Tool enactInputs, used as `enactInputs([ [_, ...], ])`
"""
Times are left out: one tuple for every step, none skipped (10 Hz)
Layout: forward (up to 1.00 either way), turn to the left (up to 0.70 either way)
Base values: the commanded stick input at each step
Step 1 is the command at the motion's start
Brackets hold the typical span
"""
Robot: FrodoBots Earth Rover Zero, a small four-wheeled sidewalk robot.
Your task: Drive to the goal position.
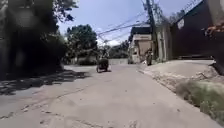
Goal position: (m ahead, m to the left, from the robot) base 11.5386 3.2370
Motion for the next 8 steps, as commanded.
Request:
enactInputs([
  [1.0, 0.0],
  [1.0, 0.0],
  [1.0, 0.0],
  [1.0, 0.0],
  [1.0, 0.0],
  [1.0, 0.0],
  [1.0, 0.0],
  [1.0, 0.0],
])
